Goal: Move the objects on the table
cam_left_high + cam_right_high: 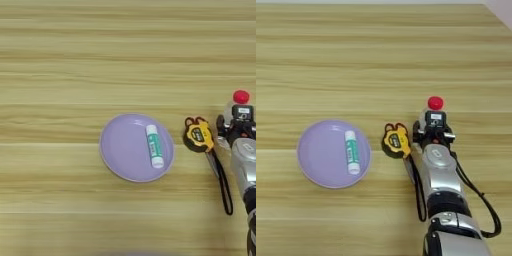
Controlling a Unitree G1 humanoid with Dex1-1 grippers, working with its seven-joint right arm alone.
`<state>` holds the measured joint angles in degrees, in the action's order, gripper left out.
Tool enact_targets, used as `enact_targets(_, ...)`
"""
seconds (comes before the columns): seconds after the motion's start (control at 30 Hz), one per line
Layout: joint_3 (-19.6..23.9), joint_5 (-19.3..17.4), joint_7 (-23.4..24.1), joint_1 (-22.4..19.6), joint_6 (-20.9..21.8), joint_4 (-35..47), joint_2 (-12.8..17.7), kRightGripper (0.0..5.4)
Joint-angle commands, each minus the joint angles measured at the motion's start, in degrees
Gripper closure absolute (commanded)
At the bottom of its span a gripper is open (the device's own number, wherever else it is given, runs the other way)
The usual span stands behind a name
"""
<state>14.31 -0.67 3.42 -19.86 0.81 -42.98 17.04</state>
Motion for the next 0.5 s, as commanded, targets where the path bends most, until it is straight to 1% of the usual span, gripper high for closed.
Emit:
enact_targets(0.03, 0.1, -0.1, 0.5, -5.0, 2.4, 1.6, 1.8, 2.28)
enact_targets(0.33, -0.5, 1.2, 2.1, -5.0, 2.8, 0.9, 2.4, 2.28)
enact_targets(0.37, -0.5, 1.3, 2.2, -5.0, 2.7, 0.9, 2.4, 1.99)
enact_targets(0.47, -0.6, 1.4, 2.3, -4.9, 2.7, 1.1, 2.4, 1.7)
enact_targets(0.5, -0.7, 1.4, 2.3, -4.9, 2.7, 1.1, 2.4, 1.53)
